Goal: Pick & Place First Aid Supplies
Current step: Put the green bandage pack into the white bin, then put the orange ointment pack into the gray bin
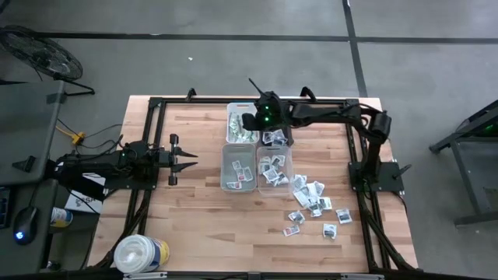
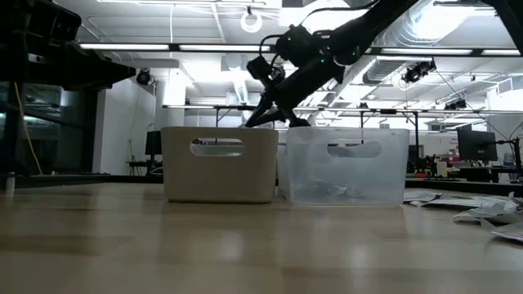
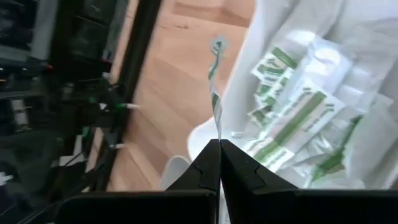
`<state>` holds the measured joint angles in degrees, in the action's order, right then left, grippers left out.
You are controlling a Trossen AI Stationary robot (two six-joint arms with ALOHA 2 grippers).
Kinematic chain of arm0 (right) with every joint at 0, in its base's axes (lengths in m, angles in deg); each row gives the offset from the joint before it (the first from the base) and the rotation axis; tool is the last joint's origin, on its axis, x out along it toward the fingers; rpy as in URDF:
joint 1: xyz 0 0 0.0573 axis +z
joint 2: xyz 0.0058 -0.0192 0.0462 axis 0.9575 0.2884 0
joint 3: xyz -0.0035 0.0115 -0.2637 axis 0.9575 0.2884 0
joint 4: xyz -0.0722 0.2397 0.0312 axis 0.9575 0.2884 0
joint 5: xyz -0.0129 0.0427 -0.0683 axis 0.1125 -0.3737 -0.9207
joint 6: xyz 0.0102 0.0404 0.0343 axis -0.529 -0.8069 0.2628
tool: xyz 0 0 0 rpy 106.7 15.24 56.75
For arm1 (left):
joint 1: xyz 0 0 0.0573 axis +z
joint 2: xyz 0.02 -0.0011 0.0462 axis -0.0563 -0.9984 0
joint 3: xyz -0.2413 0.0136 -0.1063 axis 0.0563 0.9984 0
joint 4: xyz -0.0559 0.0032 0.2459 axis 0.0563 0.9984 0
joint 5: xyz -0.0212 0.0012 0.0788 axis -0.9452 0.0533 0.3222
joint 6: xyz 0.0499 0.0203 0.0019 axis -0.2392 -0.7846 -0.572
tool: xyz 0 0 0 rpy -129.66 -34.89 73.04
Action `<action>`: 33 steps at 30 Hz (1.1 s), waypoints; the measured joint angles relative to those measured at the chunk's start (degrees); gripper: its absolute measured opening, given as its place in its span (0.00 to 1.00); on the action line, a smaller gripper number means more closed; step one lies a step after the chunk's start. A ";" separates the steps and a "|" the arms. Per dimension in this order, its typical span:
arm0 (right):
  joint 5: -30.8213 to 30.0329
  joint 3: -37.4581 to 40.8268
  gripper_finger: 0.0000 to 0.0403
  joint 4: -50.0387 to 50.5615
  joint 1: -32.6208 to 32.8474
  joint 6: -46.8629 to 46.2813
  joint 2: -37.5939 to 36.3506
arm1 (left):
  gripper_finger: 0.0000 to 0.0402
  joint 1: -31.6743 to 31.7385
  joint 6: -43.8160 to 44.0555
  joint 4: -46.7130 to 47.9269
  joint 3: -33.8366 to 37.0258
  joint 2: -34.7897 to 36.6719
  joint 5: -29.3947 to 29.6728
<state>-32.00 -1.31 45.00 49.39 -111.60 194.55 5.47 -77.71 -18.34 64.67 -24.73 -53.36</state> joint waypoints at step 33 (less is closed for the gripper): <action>-3.56 -0.06 0.34 21.26 2.68 12.64 -8.52 | 0.24 0.00 0.00 0.00 0.00 0.02 0.00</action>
<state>-35.56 -1.37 66.26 52.08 -98.96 186.02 5.47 -77.71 -18.34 64.67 -24.71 -53.36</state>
